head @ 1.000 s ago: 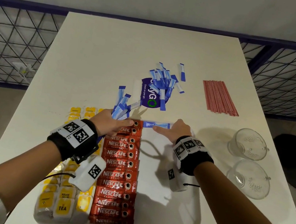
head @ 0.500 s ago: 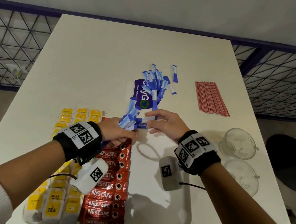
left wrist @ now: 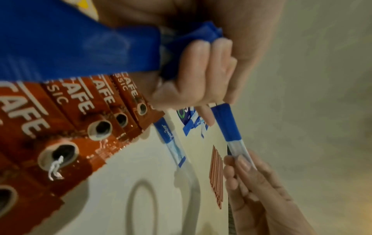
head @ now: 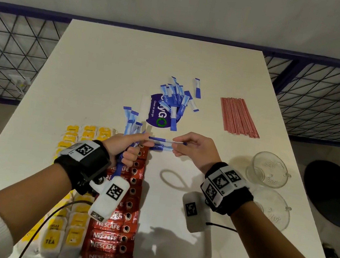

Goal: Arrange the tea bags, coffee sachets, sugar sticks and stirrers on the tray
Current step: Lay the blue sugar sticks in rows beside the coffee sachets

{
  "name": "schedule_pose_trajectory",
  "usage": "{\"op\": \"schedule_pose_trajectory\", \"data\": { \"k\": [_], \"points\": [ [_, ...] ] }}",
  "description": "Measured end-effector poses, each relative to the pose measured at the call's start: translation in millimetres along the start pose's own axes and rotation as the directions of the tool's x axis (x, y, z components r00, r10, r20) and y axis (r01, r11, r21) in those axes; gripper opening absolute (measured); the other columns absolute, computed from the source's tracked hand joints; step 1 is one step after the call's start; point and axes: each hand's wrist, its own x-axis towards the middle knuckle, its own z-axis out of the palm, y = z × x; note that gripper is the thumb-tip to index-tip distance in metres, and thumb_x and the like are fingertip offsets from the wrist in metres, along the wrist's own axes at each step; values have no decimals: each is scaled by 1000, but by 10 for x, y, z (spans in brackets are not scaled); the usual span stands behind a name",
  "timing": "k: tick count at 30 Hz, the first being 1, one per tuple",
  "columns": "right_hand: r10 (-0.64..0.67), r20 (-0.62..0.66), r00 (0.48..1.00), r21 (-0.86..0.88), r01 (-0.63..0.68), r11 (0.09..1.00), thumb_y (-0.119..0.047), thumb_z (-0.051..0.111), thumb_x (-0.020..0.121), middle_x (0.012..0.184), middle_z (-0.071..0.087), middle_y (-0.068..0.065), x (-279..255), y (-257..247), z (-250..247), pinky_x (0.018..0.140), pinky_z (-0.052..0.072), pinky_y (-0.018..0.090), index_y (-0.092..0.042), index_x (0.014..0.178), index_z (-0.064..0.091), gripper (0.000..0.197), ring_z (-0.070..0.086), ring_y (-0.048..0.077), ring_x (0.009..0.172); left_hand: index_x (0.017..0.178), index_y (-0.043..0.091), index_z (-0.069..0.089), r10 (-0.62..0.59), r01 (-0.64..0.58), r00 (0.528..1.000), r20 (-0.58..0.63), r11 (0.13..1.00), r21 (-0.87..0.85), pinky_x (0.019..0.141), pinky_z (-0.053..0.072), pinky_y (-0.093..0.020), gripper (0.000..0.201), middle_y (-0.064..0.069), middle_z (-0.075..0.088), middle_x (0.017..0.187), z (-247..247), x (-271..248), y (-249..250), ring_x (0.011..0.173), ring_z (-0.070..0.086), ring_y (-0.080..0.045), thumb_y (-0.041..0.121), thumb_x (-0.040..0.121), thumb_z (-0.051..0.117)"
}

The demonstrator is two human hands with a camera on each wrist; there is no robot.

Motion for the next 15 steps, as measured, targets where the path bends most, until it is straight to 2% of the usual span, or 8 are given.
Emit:
{"op": "schedule_pose_trajectory", "data": {
  "k": [2,3,5,6,10,11,13,15],
  "points": [
    [-3,5,1000,-21,3,1000,8,66,78,66,61,9,-1,1,-8,63,48,16,-4,87,65,15,57,2,47,88,10,61,3,-3,1000,-14,1000,-29,29,20,-12,23,9,28,36,0,11,4,26,23,-3,28,94,47],
    [-2,9,1000,-48,3,999,7,66,78,66,61,8,-3,2,-16,62,47,15,-6,88,65,17,57,1,48,79,10,57,9,-10,1000,-26,1000,-28,29,19,-12,21,8,28,35,0,15,7,26,23,-4,23,94,48],
    [14,23,1000,-105,-12,994,7,65,79,69,62,6,-8,4,-34,60,44,13,-8,91,66,20,55,-1,49,60,13,42,38,-36,997,-74,999,24,30,19,-12,34,7,28,35,10,32,-2,26,22,-5,15,92,51],
    [30,32,999,-130,-25,991,7,65,79,72,63,7,-4,3,-40,61,44,14,-9,92,66,21,55,-1,51,56,15,36,63,-57,993,-104,997,61,31,19,-13,39,7,28,35,21,40,-9,27,22,-5,13,91,53],
    [109,15,994,-142,-106,984,1,61,84,78,62,8,24,22,-41,78,48,30,-17,90,65,19,59,10,61,57,16,38,132,-107,974,-181,984,142,33,21,-12,37,6,31,37,24,48,-47,28,23,-6,9,88,58],
    [109,13,994,-128,-107,986,0,59,86,76,61,7,28,33,-42,77,50,29,-16,92,64,17,60,9,58,58,16,40,136,-107,972,-189,982,157,33,22,-13,35,6,31,37,17,48,-57,28,24,-6,9,87,59],
    [105,18,994,-156,-101,983,1,56,88,69,59,7,37,61,-53,64,50,19,-9,99,60,15,58,3,46,62,15,45,139,-101,970,-197,976,194,32,23,-13,30,7,32,38,5,52,-79,29,25,-6,10,87,60],
    [150,12,989,-190,-145,971,-1,58,87,64,58,8,53,105,-59,58,49,20,-3,103,58,16,55,2,39,66,14,48,138,-86,969,-207,967,238,32,25,-14,24,7,34,37,-5,48,-96,29,26,-6,11,86,62]
  ]
}}
